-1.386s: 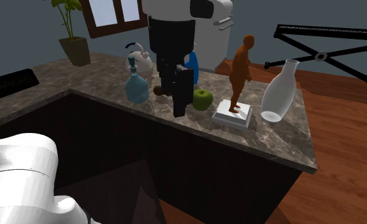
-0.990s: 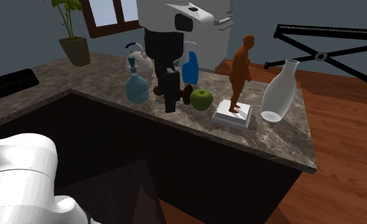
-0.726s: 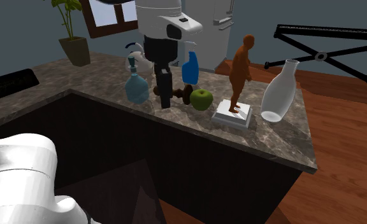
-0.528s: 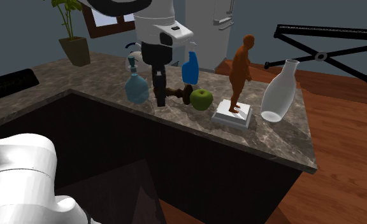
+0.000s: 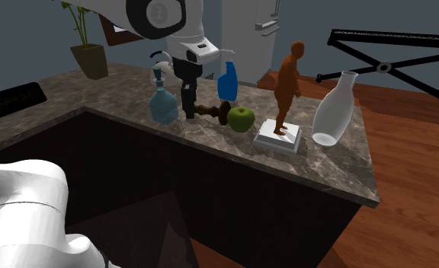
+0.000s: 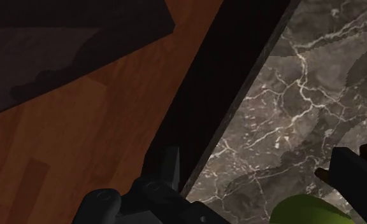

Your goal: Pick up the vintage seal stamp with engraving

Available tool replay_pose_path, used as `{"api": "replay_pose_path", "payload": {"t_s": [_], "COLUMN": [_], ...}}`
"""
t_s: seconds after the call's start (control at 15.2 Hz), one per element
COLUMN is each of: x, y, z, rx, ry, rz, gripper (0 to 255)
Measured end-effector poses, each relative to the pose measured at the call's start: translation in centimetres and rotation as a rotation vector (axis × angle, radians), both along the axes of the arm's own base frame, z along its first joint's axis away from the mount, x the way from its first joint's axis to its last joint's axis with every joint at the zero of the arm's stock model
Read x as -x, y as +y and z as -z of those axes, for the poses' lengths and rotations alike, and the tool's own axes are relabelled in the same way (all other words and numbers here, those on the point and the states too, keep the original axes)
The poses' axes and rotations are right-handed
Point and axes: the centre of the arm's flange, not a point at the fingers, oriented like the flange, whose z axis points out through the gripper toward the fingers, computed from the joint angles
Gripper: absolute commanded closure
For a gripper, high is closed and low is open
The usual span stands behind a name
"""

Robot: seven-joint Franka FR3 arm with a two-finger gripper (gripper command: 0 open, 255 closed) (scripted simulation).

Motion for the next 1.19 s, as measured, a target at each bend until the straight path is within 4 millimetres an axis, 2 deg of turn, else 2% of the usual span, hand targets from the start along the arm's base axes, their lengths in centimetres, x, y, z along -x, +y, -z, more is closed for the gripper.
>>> {"api": "replay_pose_path", "payload": {"t_s": [0.46, 0.66, 1.06, 1.19], "x": [-3.4, -4.8, -8.7, -9.7], "y": [7.3, 11.0, 17.1, 18.4], "z": [3.2, 4.6, 6.9, 7.6], "rx": [-0.019, -0.029, -0.048, -0.053], "ry": [-0.009, -0.012, -0.017, -0.02], "rz": [0.124, 0.176, 0.283, 0.31], "gripper": [0, 0, 0, 0]}}
